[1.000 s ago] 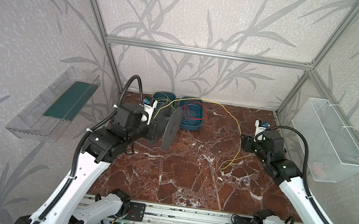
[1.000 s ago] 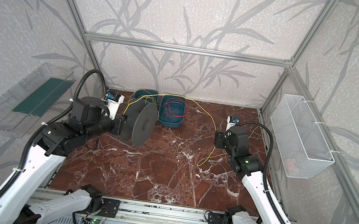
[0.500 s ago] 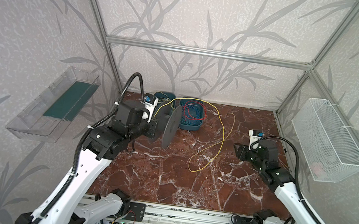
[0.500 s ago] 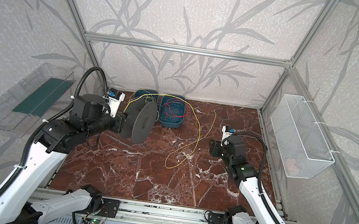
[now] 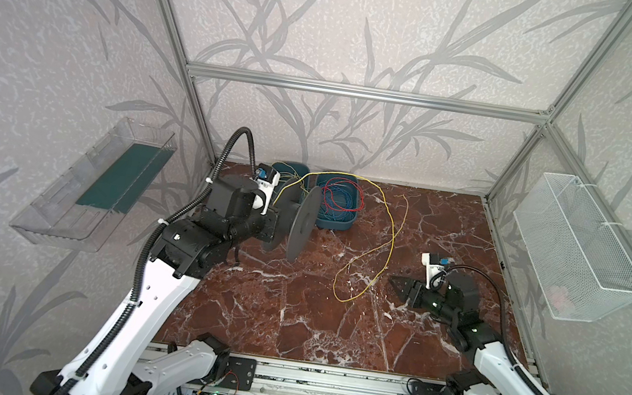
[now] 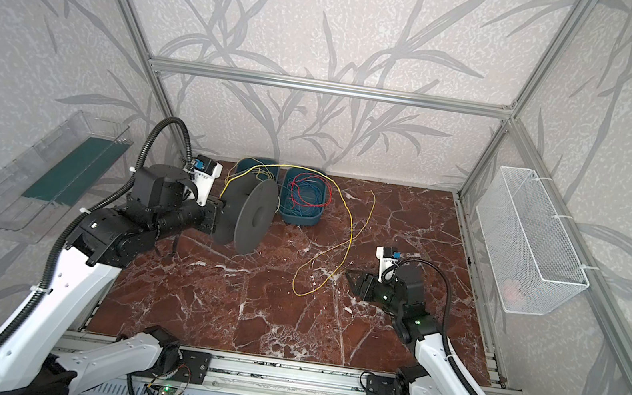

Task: Wrap the cables
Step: 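Lower the right gripper and grasp the yellow cable lying on the table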

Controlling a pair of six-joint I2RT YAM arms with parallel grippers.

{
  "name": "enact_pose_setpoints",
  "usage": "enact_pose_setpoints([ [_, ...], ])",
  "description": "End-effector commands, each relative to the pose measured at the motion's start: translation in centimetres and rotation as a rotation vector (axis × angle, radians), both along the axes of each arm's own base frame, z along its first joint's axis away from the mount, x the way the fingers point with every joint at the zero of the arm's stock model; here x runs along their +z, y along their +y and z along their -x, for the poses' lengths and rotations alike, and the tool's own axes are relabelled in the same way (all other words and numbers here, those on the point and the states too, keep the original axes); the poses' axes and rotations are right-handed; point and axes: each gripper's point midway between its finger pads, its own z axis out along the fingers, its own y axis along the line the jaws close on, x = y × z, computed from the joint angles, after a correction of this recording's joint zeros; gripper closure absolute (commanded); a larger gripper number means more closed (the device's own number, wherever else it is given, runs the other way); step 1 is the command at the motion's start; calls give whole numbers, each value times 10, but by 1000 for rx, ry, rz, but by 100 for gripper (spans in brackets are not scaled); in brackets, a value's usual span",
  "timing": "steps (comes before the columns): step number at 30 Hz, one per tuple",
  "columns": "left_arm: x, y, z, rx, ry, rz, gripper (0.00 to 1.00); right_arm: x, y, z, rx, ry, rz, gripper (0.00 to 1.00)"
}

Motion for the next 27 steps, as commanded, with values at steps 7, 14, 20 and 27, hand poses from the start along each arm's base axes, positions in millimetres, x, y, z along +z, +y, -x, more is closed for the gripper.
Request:
enact_pose_setpoints([
  [7,41,-5,-6,-6,-119,77,100,29,34,-22,68,-85,-160,38],
  [14,43,-6,-5,-14,-120,80,100,32,41,-49,56,-105,-121,68],
  [20,45,-4,-2,-11,-126,73,100,45,43,-59,52,-134,-111,87],
  [27,49,-5,0,-25,-129,74,100,76,36,-70,3,-225,-69,100],
])
